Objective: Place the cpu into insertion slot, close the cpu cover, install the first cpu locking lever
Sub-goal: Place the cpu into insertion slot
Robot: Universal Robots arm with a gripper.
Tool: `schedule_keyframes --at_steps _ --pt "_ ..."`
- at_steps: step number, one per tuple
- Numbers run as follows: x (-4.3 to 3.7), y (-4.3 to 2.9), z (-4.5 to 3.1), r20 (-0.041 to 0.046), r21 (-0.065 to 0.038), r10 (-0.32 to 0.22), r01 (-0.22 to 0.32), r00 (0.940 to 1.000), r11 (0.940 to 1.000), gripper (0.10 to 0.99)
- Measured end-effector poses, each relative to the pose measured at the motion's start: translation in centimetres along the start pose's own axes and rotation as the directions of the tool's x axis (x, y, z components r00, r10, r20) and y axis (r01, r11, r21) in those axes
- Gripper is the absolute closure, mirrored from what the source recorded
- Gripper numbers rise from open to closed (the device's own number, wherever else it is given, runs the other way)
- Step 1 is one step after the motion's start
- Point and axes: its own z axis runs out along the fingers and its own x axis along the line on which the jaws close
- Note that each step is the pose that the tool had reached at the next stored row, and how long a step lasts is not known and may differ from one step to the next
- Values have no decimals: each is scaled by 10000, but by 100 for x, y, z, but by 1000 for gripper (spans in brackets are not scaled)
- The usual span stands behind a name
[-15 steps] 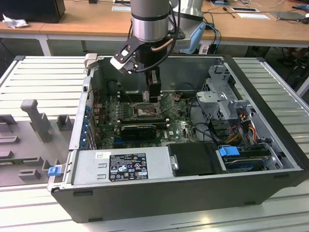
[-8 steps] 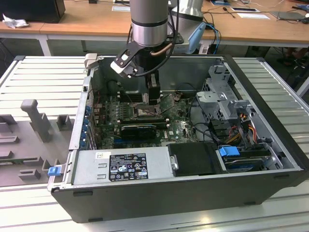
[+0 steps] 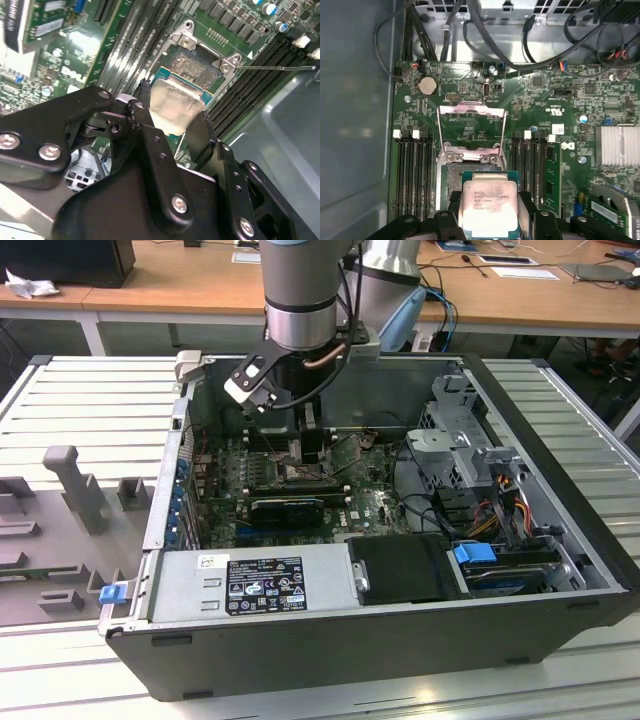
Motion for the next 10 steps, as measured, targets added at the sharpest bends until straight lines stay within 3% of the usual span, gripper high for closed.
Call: schedule_keyframes --at_steps 6,10 --pt "52 -34 158 6 -2 81 -81 10000 10000 561" --pt "64 -46 201 12 -6 235 -235 9997 9997 561"
